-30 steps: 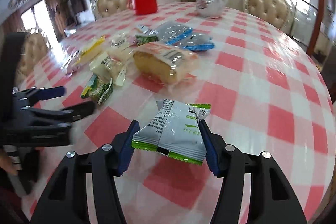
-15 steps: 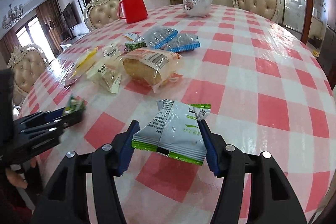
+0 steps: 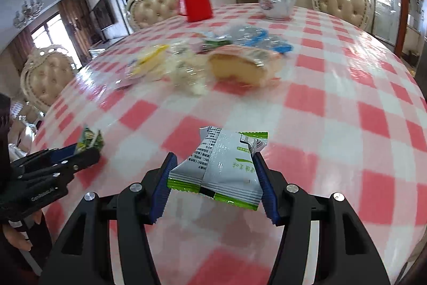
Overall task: Organize snacks
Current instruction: 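Grasp the green-and-white biscuit pack with the right tool while the left tool grasps the green garlic pack, then carry both packs to the clear box beside the table and open both tools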
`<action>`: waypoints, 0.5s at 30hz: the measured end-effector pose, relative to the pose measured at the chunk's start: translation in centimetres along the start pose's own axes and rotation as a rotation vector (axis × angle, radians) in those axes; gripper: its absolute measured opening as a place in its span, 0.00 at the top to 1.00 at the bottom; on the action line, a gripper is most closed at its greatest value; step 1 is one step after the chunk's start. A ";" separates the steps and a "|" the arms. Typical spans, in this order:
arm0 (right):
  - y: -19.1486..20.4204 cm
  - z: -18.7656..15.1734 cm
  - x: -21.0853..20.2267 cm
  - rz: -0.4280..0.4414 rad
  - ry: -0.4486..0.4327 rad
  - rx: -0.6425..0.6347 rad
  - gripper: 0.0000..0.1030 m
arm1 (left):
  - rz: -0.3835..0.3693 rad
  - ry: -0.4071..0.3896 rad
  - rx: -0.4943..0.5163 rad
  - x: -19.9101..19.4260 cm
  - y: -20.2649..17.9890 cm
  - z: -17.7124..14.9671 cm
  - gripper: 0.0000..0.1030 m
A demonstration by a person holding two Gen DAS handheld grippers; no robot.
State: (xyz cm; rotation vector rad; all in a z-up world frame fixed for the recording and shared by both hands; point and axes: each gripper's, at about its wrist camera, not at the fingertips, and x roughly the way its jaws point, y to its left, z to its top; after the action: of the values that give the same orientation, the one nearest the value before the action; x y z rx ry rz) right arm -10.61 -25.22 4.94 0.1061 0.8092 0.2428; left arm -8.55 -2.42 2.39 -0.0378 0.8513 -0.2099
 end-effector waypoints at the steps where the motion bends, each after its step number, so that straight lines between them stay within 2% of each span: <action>1: 0.7 -0.3 -0.2 0.008 0.002 -0.007 0.45 | 0.004 -0.005 -0.004 -0.8 0.4 -0.5 0.59; 7: 4.5 -2.0 -1.0 0.047 0.014 -0.059 0.45 | 0.027 -0.028 -0.050 -4.8 2.8 -2.5 0.59; 15: 8.6 -3.1 -1.0 0.111 0.036 -0.112 0.45 | 0.058 -0.045 -0.061 -10.1 5.6 -5.4 0.59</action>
State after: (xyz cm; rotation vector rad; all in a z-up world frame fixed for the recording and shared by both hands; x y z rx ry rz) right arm -15.01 -17.14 5.08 0.0410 0.8247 0.3954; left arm -18.09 5.37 5.63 -0.0745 0.8131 -0.1287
